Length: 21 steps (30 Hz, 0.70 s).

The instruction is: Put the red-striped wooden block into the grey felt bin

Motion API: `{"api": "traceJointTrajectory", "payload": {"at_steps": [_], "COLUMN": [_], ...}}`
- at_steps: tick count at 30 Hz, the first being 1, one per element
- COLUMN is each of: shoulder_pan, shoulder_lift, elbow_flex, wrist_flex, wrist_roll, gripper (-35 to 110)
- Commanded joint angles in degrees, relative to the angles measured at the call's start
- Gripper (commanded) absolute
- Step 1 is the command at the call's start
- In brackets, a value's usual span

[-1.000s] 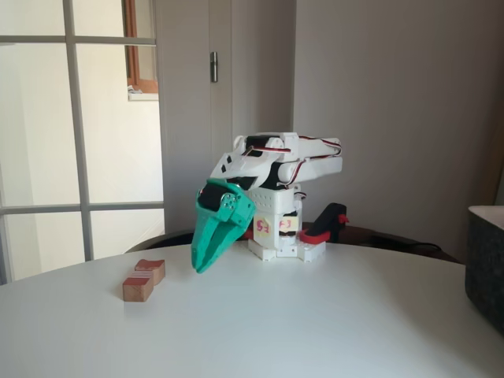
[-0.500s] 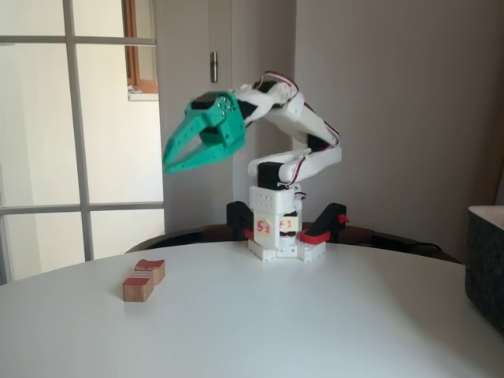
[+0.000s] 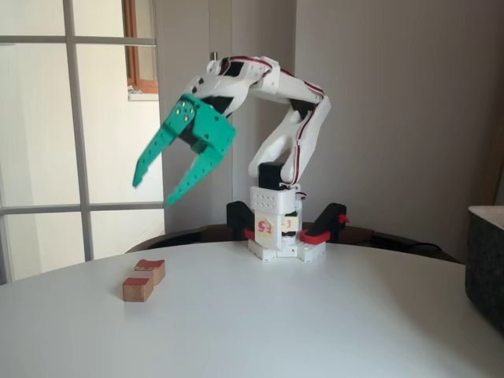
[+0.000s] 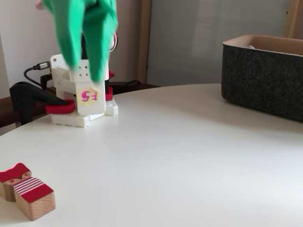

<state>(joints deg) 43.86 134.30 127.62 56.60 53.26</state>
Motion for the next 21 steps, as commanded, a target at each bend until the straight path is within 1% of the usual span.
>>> {"api": "traceJointTrajectory", "payload": {"at_steps": [1, 6, 9, 21], "shoulder_pan": [0.18, -1.05, -0.62, 2.64], "shoulder_lift": [-3.08, -7.03, -10.46, -27.77], "elbow_flex": [-2.11, -3.78, -5.71, -18.9], "wrist_flex": [5.19, 12.92, 13.01, 12.92], "wrist_roll": [-2.11, -3.6, -2.55, 4.04], "gripper": [19, 23, 25, 24]}}
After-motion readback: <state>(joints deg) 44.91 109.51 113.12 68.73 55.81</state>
